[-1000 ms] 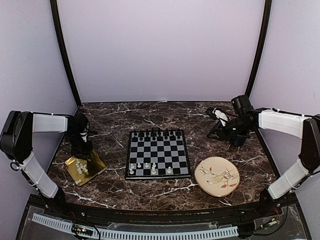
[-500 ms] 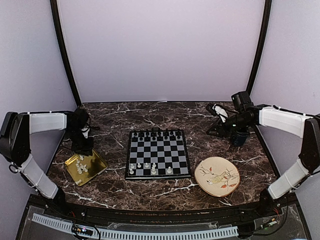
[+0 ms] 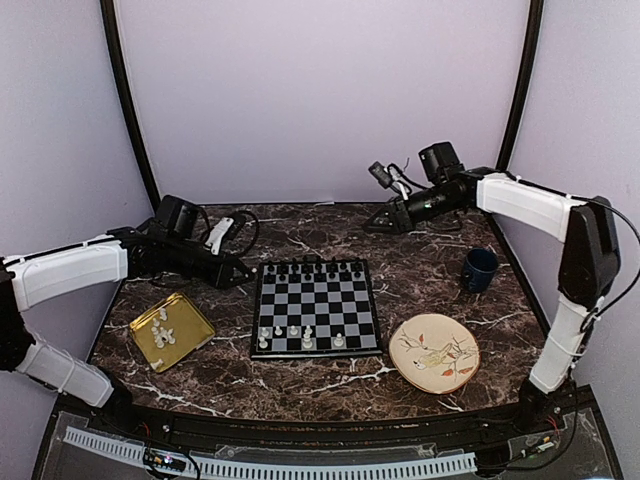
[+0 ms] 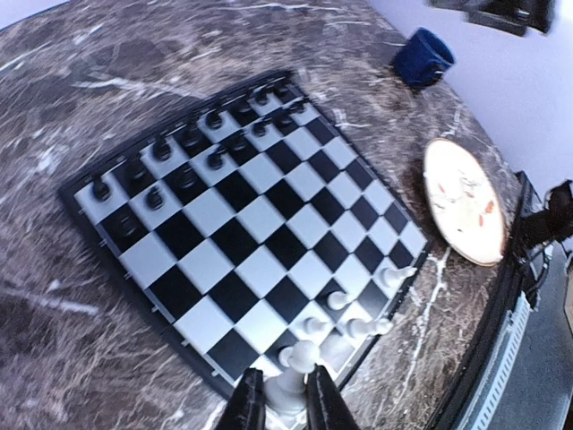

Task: Set up the chess pieces on the board
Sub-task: Pass from the left arm to the right

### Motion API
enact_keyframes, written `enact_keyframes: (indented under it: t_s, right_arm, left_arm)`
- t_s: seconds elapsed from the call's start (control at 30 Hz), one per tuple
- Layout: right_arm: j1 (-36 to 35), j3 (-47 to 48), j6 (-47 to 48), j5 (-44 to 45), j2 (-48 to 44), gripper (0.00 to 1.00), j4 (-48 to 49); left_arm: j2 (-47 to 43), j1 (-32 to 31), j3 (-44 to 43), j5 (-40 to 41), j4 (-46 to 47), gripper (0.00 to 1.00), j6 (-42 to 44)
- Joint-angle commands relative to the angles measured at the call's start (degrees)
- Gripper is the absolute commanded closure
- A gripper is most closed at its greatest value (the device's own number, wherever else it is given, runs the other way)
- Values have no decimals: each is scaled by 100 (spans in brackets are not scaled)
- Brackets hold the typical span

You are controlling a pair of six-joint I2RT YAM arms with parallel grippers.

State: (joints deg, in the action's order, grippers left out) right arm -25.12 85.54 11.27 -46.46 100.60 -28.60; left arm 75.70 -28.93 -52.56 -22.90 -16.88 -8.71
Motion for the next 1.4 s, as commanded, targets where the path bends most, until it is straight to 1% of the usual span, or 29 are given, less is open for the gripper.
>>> enact_keyframes:
  t_s: [0.0, 0.07, 0.2, 0.3, 0.43, 0.63, 0.77, 0.87, 1.2, 1.37]
  right_arm:
    - [-353, 766, -1166, -1045, 954, 68, -117]
    - [-529, 1050, -1484, -1262, 1367, 68, -57]
    - [-883, 1359, -1979, -1520, 1783, 67, 244]
    - [-1100, 1544, -2231, -1695, 2027, 65, 323]
    - [-1346, 1598, -2360, -1752, 2189, 63, 399]
    - [-1569, 1560, -2415, -1883, 2307, 63, 403]
    - [-1672, 1520, -2253, -1899, 2291, 64, 306]
    - [-1718, 1483, -2116, -1889, 2272, 66, 178]
    - [-1799, 1291, -2028, -1881, 2164, 71, 187]
    - [-1820, 1274, -2038, -1858, 2166, 77, 209]
  left_arm:
    - [172, -382, 71, -875, 1221, 96, 264]
    - [399, -555, -71, -996, 1355, 96, 287]
    - [794, -934, -398, -1031, 1377, 96, 379]
    - [1020, -991, -534, -1097, 1352, 96, 427]
    - [1113, -995, -460, -1117, 1416, 96, 428]
    - [1113, -994, -435, -1079, 1470, 96, 405]
    - [1119, -992, -424, -1037, 1469, 95, 396]
    - [1074, -994, -369, -876, 1526, 96, 389]
    - [1151, -992, -408, -661, 1477, 96, 337]
    - [1139, -992, -396, -620, 1478, 96, 333]
